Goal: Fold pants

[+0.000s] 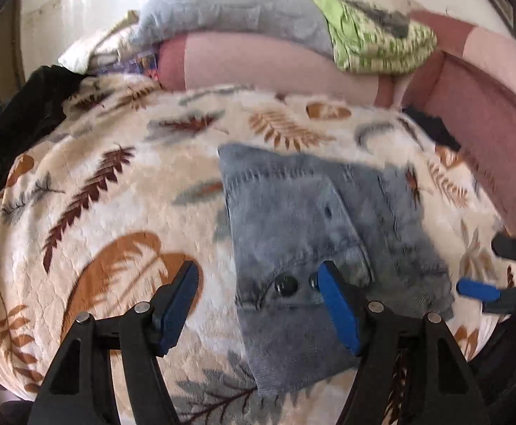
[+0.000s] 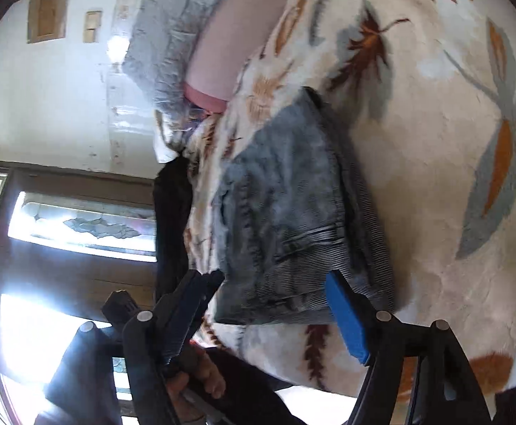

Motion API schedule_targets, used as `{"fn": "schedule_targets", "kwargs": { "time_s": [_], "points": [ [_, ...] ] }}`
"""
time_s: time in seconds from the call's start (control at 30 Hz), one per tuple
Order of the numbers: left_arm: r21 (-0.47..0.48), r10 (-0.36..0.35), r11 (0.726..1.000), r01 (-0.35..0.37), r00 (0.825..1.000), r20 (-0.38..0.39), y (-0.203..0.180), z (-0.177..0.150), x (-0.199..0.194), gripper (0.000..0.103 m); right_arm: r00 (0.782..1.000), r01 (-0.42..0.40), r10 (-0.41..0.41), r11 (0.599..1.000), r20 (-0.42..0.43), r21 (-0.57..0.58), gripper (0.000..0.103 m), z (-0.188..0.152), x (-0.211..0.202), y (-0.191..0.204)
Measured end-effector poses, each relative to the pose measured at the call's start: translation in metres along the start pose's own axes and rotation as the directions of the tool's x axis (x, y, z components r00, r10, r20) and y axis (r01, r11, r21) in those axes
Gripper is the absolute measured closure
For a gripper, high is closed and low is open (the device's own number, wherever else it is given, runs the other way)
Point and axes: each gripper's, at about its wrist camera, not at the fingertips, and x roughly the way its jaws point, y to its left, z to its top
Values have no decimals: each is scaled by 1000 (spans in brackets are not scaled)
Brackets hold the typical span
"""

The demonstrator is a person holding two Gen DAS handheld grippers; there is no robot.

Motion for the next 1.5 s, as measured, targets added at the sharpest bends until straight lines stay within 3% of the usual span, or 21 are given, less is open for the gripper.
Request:
{"fn": "schedule_targets", "kwargs": {
  "time_s": [0.07, 0.13, 0.23, 0.4, 0.53, 0.93, 1.0, 1.03, 1.07, 1.27, 1.4, 1.5],
  "points": [
    [-13, -36, 999, 35, 997, -72, 0, -2, 21, 32, 1000, 21, -20, 999, -21, 47, 28, -3, 8, -6],
    [-35, -54, 998, 51, 994, -93, -1, -8, 37, 31, 999, 20, -16, 996, -49, 87, 28, -6, 19, -14],
    [-79, -74, 995, 68, 995, -72, 3, -13, 40, 29, 999, 6, -1, 991, -42, 132, 28, -6, 26, -21],
    [-109, -106, 989, 98, 992, -66, 11, -15, 45, 21, 1000, -4, 7, 994, -27, 112, 28, -2, 29, -9],
    [-125, -129, 985, 121, 990, -55, 13, -20, 43, 20, 999, 49, -43, 981, -31, 189, 28, 0, 40, -20],
    [-118, -137, 984, 132, 990, -40, 14, -21, 42, 20, 981, 161, -181, 961, 68, 227, 29, 3, 26, -19],
    [-118, -137, 984, 132, 990, -39, 13, -21, 41, 20, 974, 193, -211, 963, 79, 190, 45, 7, 27, -13],
    [-120, -138, 984, 132, 990, -39, 14, -21, 41, 20, 970, 210, -226, 963, 85, 168, 77, 8, 27, -10],
    [-121, -140, 984, 134, 989, -39, 14, -22, 41, 20, 964, 232, -247, 962, 96, 140, 86, 9, 24, -7],
    [-119, -138, 984, 133, 990, -35, 13, -23, 41, 20, 931, 337, -331, 941, 156, -13, 95, -2, 15, 18],
    [-122, -143, 983, 137, 989, -38, 14, -22, 41, 20, 885, 454, -437, 887, 163, -90, 99, -26, 20, 10],
    [-115, -141, 984, 137, 990, -24, 13, -16, 28, 21, 885, 450, -431, 889, 174, -88, 100, -30, 20, 0]
  ]
}}
